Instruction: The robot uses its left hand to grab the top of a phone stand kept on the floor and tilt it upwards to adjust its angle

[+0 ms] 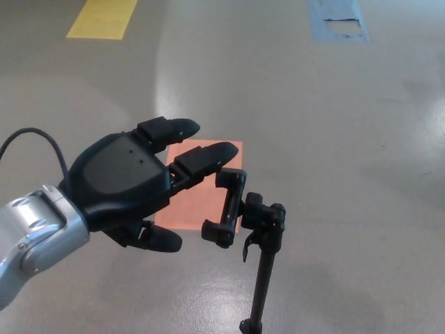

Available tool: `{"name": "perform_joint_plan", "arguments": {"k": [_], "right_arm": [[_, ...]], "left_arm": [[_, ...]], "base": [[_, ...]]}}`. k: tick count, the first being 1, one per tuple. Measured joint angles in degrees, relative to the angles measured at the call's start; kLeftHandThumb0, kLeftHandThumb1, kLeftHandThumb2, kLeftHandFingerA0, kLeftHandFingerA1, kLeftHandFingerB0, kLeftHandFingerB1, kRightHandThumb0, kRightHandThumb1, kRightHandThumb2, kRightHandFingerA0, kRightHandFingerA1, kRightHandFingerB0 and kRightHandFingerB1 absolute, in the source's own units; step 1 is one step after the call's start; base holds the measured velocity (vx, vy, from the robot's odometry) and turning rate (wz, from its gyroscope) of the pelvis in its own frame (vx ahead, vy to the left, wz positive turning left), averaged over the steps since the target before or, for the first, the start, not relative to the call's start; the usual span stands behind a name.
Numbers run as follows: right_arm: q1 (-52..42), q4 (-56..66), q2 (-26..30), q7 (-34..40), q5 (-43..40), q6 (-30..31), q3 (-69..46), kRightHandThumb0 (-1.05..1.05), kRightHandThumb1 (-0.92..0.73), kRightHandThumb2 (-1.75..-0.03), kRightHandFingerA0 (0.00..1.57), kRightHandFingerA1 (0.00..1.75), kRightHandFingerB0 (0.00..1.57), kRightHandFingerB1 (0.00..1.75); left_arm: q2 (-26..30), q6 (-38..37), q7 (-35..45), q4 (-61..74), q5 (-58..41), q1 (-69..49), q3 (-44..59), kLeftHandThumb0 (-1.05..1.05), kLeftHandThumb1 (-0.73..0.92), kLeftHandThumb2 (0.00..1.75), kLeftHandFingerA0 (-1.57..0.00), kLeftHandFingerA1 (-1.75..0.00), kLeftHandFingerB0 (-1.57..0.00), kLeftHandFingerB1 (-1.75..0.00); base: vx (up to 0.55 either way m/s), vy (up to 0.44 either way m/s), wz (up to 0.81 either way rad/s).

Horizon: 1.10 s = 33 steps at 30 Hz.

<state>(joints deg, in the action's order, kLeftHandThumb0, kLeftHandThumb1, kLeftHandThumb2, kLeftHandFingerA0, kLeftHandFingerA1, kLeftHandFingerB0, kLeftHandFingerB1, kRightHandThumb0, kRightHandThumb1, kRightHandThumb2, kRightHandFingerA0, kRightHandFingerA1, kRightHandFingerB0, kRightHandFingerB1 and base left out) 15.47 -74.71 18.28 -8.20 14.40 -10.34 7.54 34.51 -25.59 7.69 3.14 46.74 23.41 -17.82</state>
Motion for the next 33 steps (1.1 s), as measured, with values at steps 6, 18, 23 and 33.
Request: {"name": "perform_joint_plan", "arguments": {"k": [6,18,23,33], "right_arm": [[-0.04,-0.01,0.00,-0.30,0.03,0.15,0.03,-0.64,-0.74,-0.63,0.16,0.35,0.21,0.29],[-0.05,-0.02,0.00,-0.55,0.10,0.74,0.03,-0.66,-0.74,-0.63,0.17,0.35,0.20,0.29],[-0.04,-0.02,0.01,-0.71,0.18,0.78,0.10,-0.64,-0.74,-0.64,0.16,0.35,0.21,0.30],[0.13,-0.02,0.02,-1.20,0.51,0.96,0.11,-0.65,-0.74,-0.63,0.15,0.35,0.20,0.29]], "left_arm": [[-0.59,0.56,1.92,3.01,-0.46,-0.04,0.42,-0.86,0.78,0.64,-0.03,-0.25,0.00,-0.21],[-0.72,0.86,3.21,3.32,-0.53,-0.29,0.58,-0.86,0.74,0.62,-0.07,-0.26,0.00,-0.22],[-0.73,0.85,3.09,2.68,-0.49,-0.45,0.65,-0.86,0.75,0.63,-0.07,-0.26,0.00,-0.20],[-0.72,0.85,2.76,1.88,0.00,-0.61,0.78,-0.85,0.73,0.62,-0.07,-0.26,0.00,-0.20]], "base": [[0.00,0.000,0.00],[0.00,0.000,0.00],[0.00,0.000,0.00],[0.00,0.000,0.00]]}}
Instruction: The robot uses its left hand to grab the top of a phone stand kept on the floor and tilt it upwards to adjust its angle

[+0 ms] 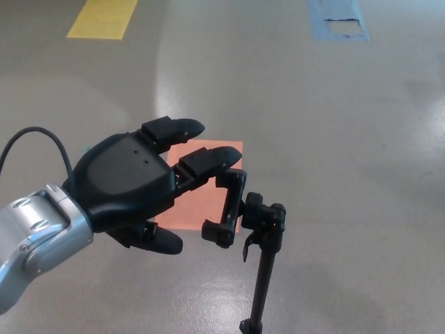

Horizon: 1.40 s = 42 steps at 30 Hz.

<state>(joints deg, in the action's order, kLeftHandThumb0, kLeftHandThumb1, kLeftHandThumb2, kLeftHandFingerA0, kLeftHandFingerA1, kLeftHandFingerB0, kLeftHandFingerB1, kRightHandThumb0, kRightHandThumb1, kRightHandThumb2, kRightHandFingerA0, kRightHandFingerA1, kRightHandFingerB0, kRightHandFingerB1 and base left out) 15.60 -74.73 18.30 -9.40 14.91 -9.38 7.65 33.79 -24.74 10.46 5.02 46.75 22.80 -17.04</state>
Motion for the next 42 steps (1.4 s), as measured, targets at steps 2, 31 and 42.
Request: {"name": "perform_joint_plan", "arguments": {"k": [2,31,42], "right_arm": [[0.02,0.00,0.00,-0.15,0.04,0.02,-0.09,-0.65,-0.74,-0.63,0.14,0.34,0.19,0.29],[0.50,-0.09,0.02,-1.27,0.39,0.92,-0.11,-0.62,-0.73,-0.62,0.15,0.34,0.19,0.30],[0.72,-0.16,0.03,-1.55,0.38,1.11,-0.23,-0.62,-0.72,-0.62,0.15,0.35,0.19,0.31]], "left_arm": [[0.00,0.00,0.02,-0.03,0.01,-0.05,0.01,-0.85,0.72,0.62,-0.08,-0.26,0.00,-0.21],[-0.15,0.02,0.13,1.40,0.55,-3.84,-0.13,-0.81,0.70,0.62,-0.12,-0.27,-0.02,-0.22],[-0.16,0.02,-0.31,0.27,0.87,-3.96,-0.12,-0.80,0.55,0.92,-0.07,-0.32,-0.01,-0.22]], "base": [[0.00,0.000,0.00],[0.00,0.000,0.00],[0.00,0.000,0.00]]}}
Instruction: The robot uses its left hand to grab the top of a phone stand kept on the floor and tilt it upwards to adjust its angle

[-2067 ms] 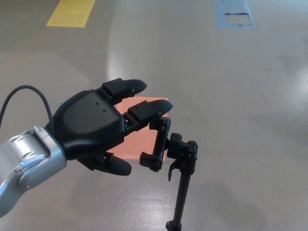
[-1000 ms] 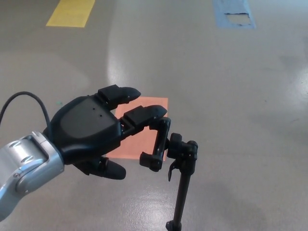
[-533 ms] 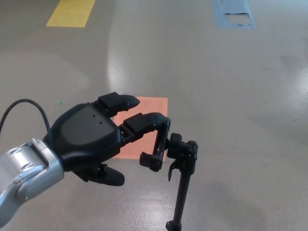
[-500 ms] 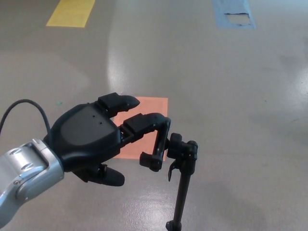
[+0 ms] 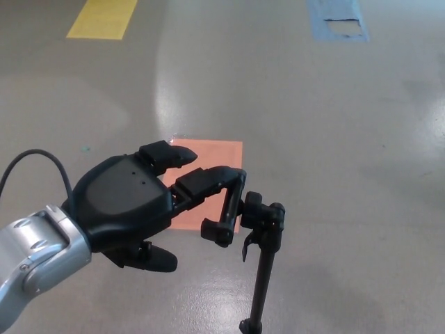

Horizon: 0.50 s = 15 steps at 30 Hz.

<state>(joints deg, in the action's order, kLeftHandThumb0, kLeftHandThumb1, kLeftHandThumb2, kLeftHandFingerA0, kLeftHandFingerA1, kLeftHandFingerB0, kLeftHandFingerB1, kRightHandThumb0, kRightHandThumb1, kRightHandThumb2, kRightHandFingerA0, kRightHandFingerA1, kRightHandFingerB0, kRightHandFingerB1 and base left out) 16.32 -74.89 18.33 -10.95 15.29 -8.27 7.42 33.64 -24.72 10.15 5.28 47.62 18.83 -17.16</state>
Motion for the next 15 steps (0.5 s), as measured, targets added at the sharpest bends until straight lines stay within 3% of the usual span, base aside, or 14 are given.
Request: {"name": "perform_joint_plan", "arguments": {"k": [7,8,10,11,12,14,15], "right_arm": [[0.20,0.01,0.00,-0.21,0.00,0.03,0.00,-0.64,-0.72,-0.64,0.15,0.35,0.19,0.30],[0.20,0.01,0.00,-0.22,0.01,0.03,0.02,-0.63,-0.72,-0.62,0.15,0.36,0.19,0.30],[0.20,0.01,0.01,-0.24,0.02,0.04,0.06,-0.62,-0.72,-0.62,0.15,0.36,0.19,0.30],[0.20,0.01,0.00,-0.26,0.02,0.04,0.05,-0.62,-0.72,-0.62,0.15,0.36,0.19,0.30],[0.20,0.01,0.01,-0.28,0.01,0.04,0.05,-0.62,-0.72,-0.62,0.14,0.35,0.19,0.30],[0.21,0.02,0.01,-0.34,0.01,0.05,0.05,-0.62,-0.72,-0.62,0.15,0.36,0.19,0.30],[0.21,0.02,0.01,-0.36,0.01,0.05,0.05,-0.63,-0.72,-0.62,0.14,0.36,0.19,0.32]], "left_arm": [[0.00,-0.01,-0.62,-0.88,0.05,0.00,0.00,-0.80,0.55,0.92,-0.09,-0.35,0.00,-0.23],[0.00,-0.01,-0.75,-1.02,0.11,0.00,0.01,-0.80,0.70,0.63,-0.14,-0.28,-0.01,-0.22],[0.00,-0.01,-1.17,-1.16,0.39,-0.02,0.01,-0.80,0.70,0.62,-0.14,-0.28,-0.01,-0.21],[0.00,0.00,-1.23,-1.15,0.45,-0.03,0.01,-0.80,0.70,0.62,-0.14,-0.28,-0.01,-0.21],[0.00,0.00,-1.30,-1.15,0.51,-0.04,0.01,-0.80,0.55,0.92,-0.08,-0.34,-0.01,-0.21],[0.00,0.00,-1.46,-1.16,0.62,-0.12,0.01,-0.80,0.55,0.91,-0.08,-0.34,-0.01,-0.22],[0.00,0.00,-1.49,-1.17,0.64,-0.13,0.01,-0.79,0.68,0.62,-0.14,-0.28,-0.01,-0.22]], "base": [[0.00,0.000,0.00],[0.00,0.000,0.00],[0.00,0.000,0.00],[0.00,0.000,0.00],[0.00,0.000,0.00],[0.00,0.000,0.00],[0.00,0.000,0.00]]}}
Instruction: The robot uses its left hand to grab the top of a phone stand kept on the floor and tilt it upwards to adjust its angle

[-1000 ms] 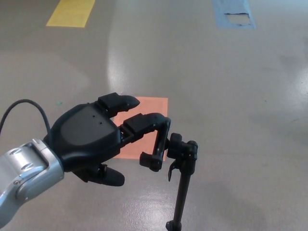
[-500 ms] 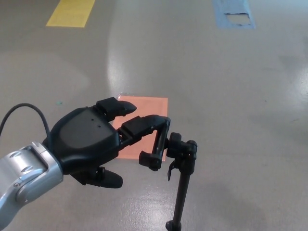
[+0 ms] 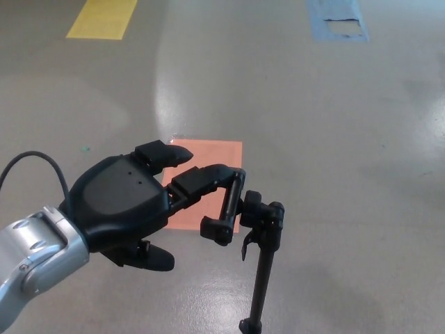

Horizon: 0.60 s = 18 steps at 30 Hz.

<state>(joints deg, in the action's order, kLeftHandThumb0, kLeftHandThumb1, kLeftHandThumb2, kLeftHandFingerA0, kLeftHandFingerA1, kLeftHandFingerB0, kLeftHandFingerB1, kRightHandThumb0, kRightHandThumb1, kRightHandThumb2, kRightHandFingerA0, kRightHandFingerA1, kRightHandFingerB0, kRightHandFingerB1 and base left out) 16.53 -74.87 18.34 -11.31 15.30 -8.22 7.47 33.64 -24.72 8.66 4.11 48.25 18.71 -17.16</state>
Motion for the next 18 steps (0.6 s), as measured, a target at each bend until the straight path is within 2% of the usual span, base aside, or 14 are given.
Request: {"name": "perform_joint_plan", "arguments": {"k": [1,2,3,4,5,6,7,8,9,10,13,16,17,18], "right_arm": [[0.02,0.01,0.00,-0.06,0.00,0.00,0.00,-0.63,-0.72,-0.62,0.14,0.36,0.19,0.32],[0.03,0.01,0.01,-0.14,0.00,0.00,0.00,-0.64,-0.72,-0.62,0.13,0.36,0.19,0.31],[0.04,0.01,0.01,-0.20,0.00,0.00,0.00,-0.64,-0.72,-0.62,0.13,0.36,0.19,0.31],[0.05,0.01,0.01,-0.23,0.00,0.00,0.00,-0.63,-0.72,-0.62,0.14,0.35,0.19,0.30],[0.11,0.01,0.01,-0.34,0.00,0.00,0.00,-0.63,-0.72,-0.62,0.14,0.35,0.19,0.30],[0.12,0.01,0.02,-0.37,0.00,0.00,0.00,-0.63,-0.72,-0.61,0.15,0.34,0.19,0.30],[0.17,0.00,0.02,-0.44,0.00,0.01,0.00,-0.63,-0.72,-0.61,0.15,0.34,0.19,0.30],[0.21,0.00,0.03,-0.48,0.00,0.01,0.00,-0.63,-0.71,-0.62,0.15,0.37,0.19,0.31],[0.32,-0.01,0.03,-0.52,0.00,0.06,-0.01,-0.63,-0.71,-0.62,0.15,0.37,0.19,0.31],[0.40,-0.01,0.03,-0.55,0.00,0.10,-0.02,-0.63,-0.72,-0.62,0.15,0.37,0.19,0.31],[0.56,0.00,0.03,-0.59,0.01,0.17,-0.02,-0.64,-0.72,-0.62,0.16,0.36,0.19,0.30],[0.80,0.00,0.04,-0.62,0.05,0.23,0.13,-0.64,-0.72,-0.62,0.15,0.36,0.19,0.30],[0.80,0.00,0.04,-0.62,0.05,0.23,0.13,-0.63,-0.72,-0.62,0.15,0.36,0.19,0.30],[0.86,0.01,0.07,-0.67,0.06,0.25,0.18,-0.63,-0.72,-0.62,0.15,0.36,0.19,0.30]], "left_arm": [[0.00,0.00,-0.04,-0.07,0.02,0.00,0.00,-0.79,0.68,0.62,-0.14,-0.28,-0.01,-0.22],[0.00,0.00,-0.06,-0.13,0.05,-0.01,0.00,-0.80,0.54,0.91,-0.08,-0.36,-0.01,-0.22],[0.00,0.00,-0.06,-0.16,0.09,-0.02,0.00,-0.80,0.54,0.91,-0.08,-0.36,-0.01,-0.22],[0.00,0.00,-0.08,-0.19,0.12,-0.03,0.00,-0.78,0.68,0.62,-0.15,-0.29,-0.01,-0.22],[0.01,0.00,-0.13,-0.32,0.20,-0.07,0.00,-0.78,0.68,0.62,-0.15,-0.29,-0.01,-0.22],[0.01,0.00,-0.15,-0.35,0.23,-0.09,-0.01,-0.80,0.55,0.91,-0.12,-0.36,0.00,-0.21],[0.01,0.00,-0.24,-0.44,0.35,-0.17,-0.01,-0.80,0.55,0.91,-0.12,-0.36,0.00,-0.21],[0.01,0.00,-0.27,-0.49,0.43,-0.22,-0.02,-0.78,0.68,0.62,-0.15,-0.28,-0.01,-0.21],[0.02,0.00,-0.30,-0.58,0.54,-0.31,-0.04,-0.78,0.68,0.62,-0.15,-0.28,-0.01,-0.21],[0.02,0.00,-0.35,-0.62,0.66,-0.37,-0.05,-0.80,0.54,0.88,-0.10,-0.36,-0.03,-0.22],[0.02,0.00,-0.51,-0.65,0.86,-0.43,-0.06,-0.81,0.56,0.93,-0.09,-0.36,0.00,-0.22],[0.02,0.00,-0.72,-0.75,1.08,-0.46,-0.20,-0.80,0.56,0.93,-0.09,-0.36,0.00,-0.22],[0.02,0.00,-0.72,-0.75,1.08,-0.46,-0.20,-0.80,0.71,0.63,-0.14,-0.28,0.00,-0.20],[0.02,0.00,-0.84,-0.78,1.11,-0.53,-0.27,-0.80,0.71,0.63,-0.14,-0.28,0.00,-0.20]], "base": [[0.00,0.000,0.00],[0.00,0.000,0.00],[0.00,0.000,0.00],[0.00,0.000,0.00],[0.00,0.000,0.00],[0.00,0.000,0.00],[0.00,0.000,0.00],[0.00,0.000,0.00],[0.00,0.000,0.00],[0.00,0.000,0.00],[0.00,0.000,0.00],[0.00,0.000,0.00],[0.00,0.000,0.00],[0.00,0.000,0.00]]}}
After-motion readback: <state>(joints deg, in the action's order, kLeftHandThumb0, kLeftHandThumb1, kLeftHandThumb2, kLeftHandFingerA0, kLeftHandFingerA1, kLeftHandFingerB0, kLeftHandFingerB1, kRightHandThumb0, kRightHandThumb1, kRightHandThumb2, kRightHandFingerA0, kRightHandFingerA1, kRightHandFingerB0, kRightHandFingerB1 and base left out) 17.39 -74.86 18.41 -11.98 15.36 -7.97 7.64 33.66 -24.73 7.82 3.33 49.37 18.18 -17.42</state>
